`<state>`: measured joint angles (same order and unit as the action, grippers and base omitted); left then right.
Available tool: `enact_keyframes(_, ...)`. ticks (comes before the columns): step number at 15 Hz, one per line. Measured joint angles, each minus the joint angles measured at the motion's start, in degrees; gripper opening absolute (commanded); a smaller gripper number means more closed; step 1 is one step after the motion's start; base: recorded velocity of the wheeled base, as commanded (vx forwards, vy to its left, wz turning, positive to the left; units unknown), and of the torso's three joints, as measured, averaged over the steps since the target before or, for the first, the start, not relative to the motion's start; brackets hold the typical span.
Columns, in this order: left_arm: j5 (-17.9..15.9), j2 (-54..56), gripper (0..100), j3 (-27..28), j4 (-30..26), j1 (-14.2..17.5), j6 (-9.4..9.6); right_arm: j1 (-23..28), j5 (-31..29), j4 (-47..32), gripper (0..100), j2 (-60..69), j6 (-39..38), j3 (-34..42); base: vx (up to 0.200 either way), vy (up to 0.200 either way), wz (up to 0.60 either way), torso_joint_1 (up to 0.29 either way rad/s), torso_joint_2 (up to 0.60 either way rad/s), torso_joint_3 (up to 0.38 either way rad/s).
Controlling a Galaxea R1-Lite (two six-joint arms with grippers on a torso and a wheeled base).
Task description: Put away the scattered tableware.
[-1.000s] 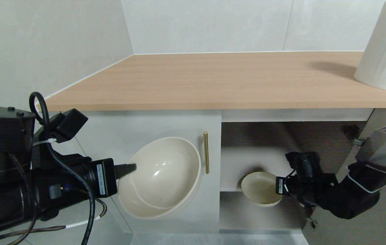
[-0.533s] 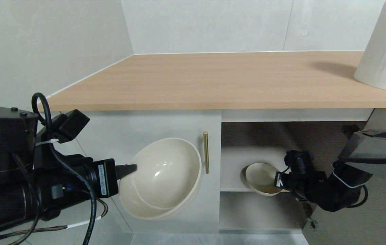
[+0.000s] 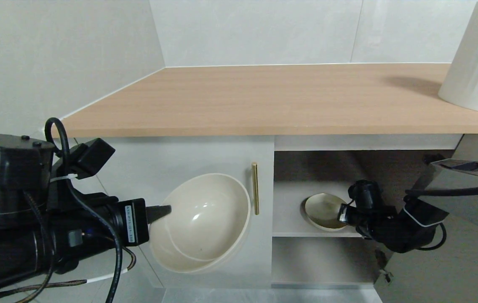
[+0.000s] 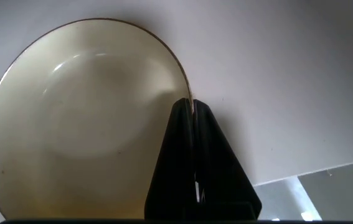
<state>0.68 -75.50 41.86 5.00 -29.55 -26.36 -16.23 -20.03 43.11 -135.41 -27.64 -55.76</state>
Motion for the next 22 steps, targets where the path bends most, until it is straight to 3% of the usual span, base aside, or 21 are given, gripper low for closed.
enact_keyframes(5, 0.0, -0.1, 0, 0.0, 0.0, 0.0, 0.00, 0.1, -0.8, 0.1, 0, -0.7, -1.1, -1.9, 0.000, 0.000, 0.00, 0.000, 0.00, 0.000)
enact_keyframes(6, 0.0, -0.1, 0, 0.0, 0.0, 0.0, 0.02, 0.1, -0.9, 0.1, 100, -0.7, -1.2, -2.0, 0.000, 0.000, 0.00, 0.000, 0.00, 0.000)
enact_keyframes(14, 0.1, -0.3, 0, 0.1, 0.2, 0.0, 0.68, -0.1, 0.0, 0.7, 100, 2.5, -2.1, 0.5, 0.000, 0.000, 0.00, 0.000, 0.00, 0.000)
enact_keyframes(18, 0.3, -3.1, 0, 0.6, 1.6, -0.1, 6.17, -2.7, 9.2, -2.6, 100, 14.6, 0.8, 7.8, 0.000, 0.000, 0.00, 0.000, 0.00, 0.000)
enact_keyframes(22, 0.8, -8.7, 0, 0.7, 4.6, -1.6, 10.44, -9.3, 18.2, -25.2, 100, 32.5, 7.5, 10.3, 0.000, 0.000, 0.00, 0.000, 0.00, 0.000)
